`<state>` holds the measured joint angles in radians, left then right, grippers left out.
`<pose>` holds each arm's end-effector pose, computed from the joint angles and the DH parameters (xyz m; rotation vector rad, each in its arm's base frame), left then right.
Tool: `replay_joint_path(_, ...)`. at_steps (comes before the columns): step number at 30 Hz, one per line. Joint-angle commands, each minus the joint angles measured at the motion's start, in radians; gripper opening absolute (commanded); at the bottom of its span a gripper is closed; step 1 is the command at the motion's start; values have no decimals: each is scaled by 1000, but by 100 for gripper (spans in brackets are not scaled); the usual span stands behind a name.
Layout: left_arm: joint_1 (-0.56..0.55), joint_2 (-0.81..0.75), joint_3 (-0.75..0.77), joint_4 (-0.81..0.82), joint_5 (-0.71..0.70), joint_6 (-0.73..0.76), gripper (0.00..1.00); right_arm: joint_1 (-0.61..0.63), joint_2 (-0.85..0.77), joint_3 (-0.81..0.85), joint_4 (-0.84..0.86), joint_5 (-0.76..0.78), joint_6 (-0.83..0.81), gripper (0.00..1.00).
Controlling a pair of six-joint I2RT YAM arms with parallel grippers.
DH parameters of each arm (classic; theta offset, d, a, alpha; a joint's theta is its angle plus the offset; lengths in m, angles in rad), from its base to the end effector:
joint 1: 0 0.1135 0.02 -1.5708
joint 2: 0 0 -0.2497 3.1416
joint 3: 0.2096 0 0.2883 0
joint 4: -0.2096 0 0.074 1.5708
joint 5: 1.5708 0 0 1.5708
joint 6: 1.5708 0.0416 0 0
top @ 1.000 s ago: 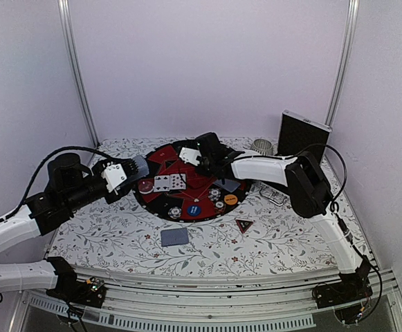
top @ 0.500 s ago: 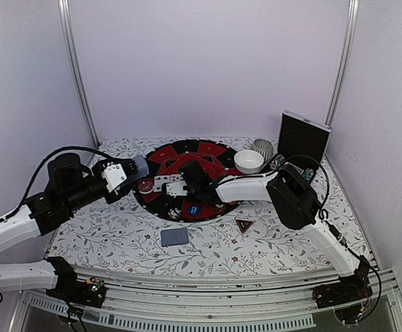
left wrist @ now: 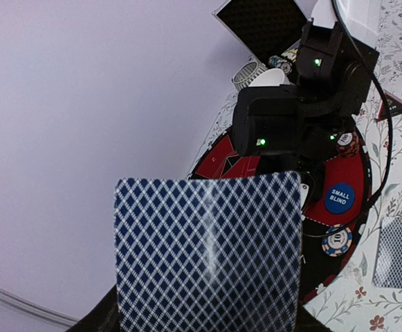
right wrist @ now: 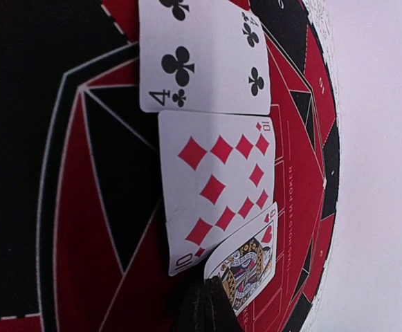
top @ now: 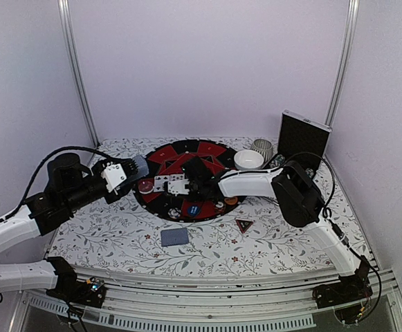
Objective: Distribute texas hold em gaming equipment
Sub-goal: Flop the poker card in the community card area.
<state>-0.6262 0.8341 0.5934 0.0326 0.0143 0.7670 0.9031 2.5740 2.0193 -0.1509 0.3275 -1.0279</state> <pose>0.2051 -0.1491 0.2656 1.1498 1.3584 0.0888 0.3747 0.4536 0.0767 -1.7621 1.4292 -0.4382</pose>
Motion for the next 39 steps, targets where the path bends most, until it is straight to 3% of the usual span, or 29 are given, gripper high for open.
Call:
replay_joint_path(1, -2, -19, -3, 26, 5, -1, 54, 6, -53, -6, -121, -102, 57, 1)
replay_joint_path(16, -3, -27, -3, 24, 8, -2, 54, -21, -5, 114, -213, -79, 119, 1)
replay_joint_path(39, -3, -24, -3, 24, 6, -3, 54, -34, 42, 164, -270, -73, 163, 1)
